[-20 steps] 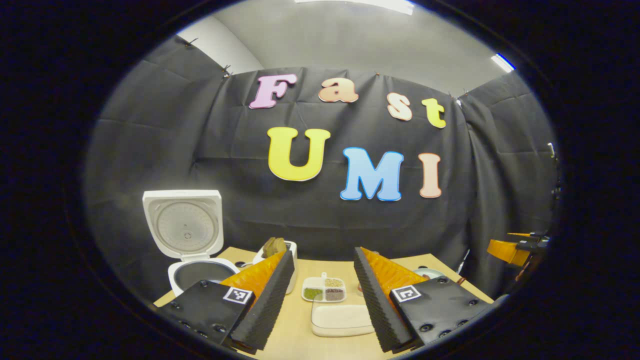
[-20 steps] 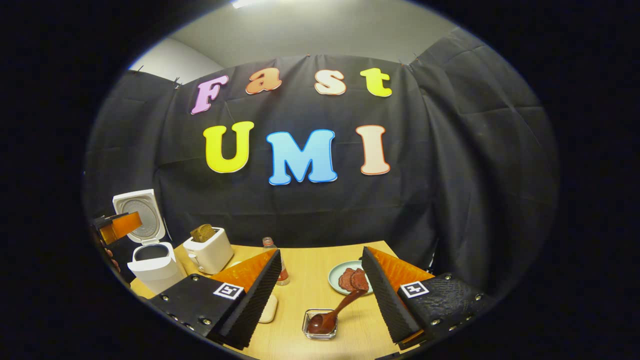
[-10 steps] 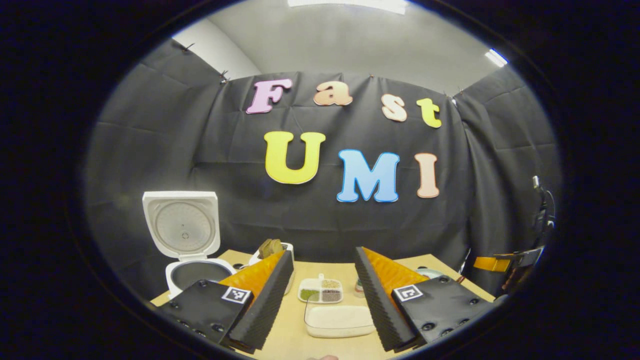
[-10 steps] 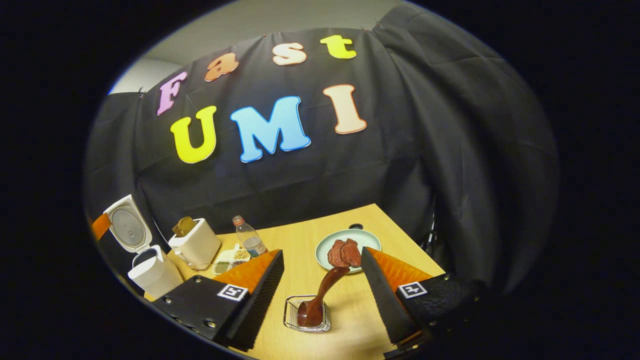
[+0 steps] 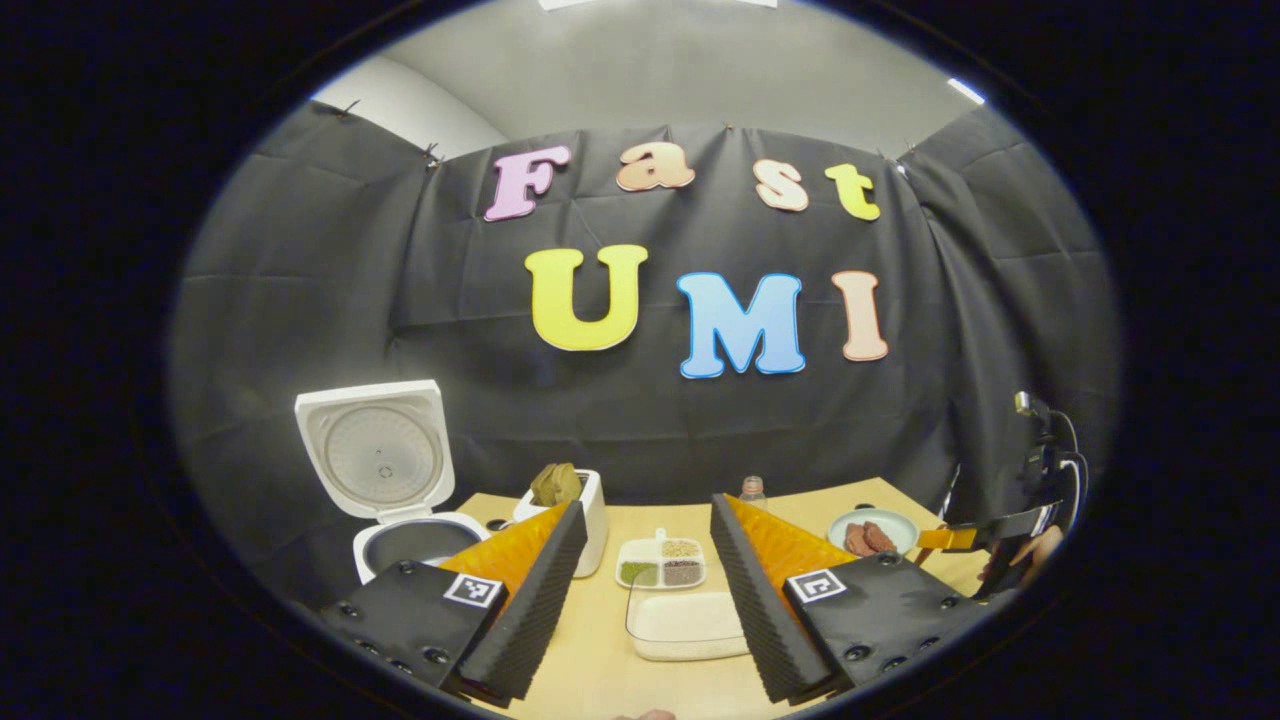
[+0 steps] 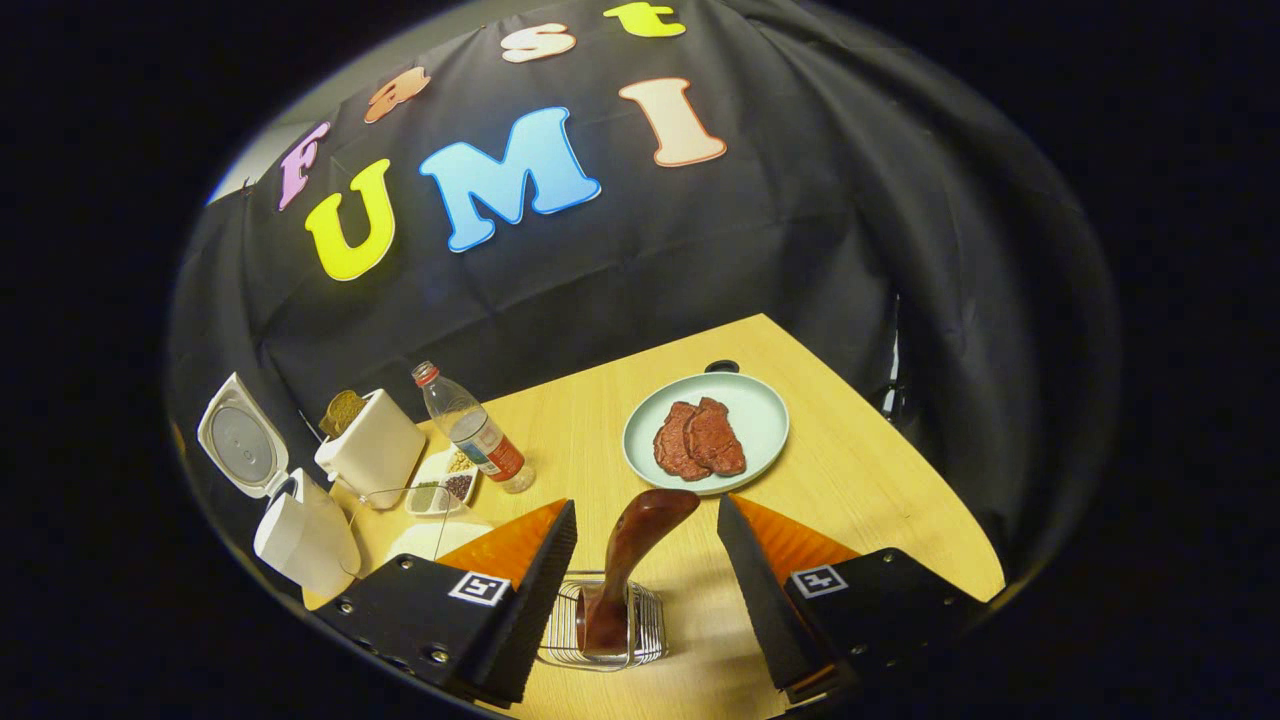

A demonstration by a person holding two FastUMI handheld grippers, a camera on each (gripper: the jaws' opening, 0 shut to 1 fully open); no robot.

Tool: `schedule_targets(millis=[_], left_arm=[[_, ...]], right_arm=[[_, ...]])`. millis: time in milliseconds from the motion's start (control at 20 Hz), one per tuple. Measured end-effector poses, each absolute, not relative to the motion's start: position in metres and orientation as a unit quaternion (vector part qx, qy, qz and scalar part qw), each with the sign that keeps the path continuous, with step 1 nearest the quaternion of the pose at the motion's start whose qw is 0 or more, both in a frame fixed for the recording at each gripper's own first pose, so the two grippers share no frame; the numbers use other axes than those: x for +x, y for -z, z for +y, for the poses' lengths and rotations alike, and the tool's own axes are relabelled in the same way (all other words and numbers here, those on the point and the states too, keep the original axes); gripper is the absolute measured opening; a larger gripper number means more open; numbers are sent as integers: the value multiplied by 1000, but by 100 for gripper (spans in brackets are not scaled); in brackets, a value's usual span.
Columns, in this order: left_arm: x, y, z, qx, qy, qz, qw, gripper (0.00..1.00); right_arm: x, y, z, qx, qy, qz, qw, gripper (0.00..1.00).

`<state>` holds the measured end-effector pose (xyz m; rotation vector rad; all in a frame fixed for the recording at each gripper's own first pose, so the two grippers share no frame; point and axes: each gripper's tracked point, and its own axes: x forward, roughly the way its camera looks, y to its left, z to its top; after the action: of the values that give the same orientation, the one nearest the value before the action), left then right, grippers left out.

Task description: Close the left gripper, press the button to open the rice cooker; take a wooden spoon from the chopstick holder with the right hand, scoop a spoonful of rice and pour it into the rice cooker, then put the wooden spoon back into the chopstick holder.

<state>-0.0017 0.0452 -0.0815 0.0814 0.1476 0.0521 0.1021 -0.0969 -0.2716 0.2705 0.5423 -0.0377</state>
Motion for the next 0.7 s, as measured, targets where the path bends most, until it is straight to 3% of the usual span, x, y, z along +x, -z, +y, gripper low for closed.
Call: schedule_targets(millis=[100,200,300,350,400,450,600,700], left_arm=[[3,81,45,49,-28,76,995,85],[7,81,46,54,-32,79,995,88],[8,83,46,54,-38,82,994,88],[7,84,46,55,-42,83,994,88],[8,83,46,57,-45,84,994,85],[8,84,46,60,-48,84,993,85],[2,81,47,72,-56,81,992,88],[-1,77,48,79,-58,76,992,85]], right_arm=[[109,275,-97,139,9,270,953,82],[110,278,-97,137,7,277,951,77],[121,290,-90,158,-9,282,946,50],[118,289,-91,168,-13,287,943,50],[123,294,-91,181,-13,287,941,35],[116,285,-84,211,-28,288,934,35],[113,279,-72,241,-40,292,925,9],[111,272,-70,230,-45,280,931,8]])
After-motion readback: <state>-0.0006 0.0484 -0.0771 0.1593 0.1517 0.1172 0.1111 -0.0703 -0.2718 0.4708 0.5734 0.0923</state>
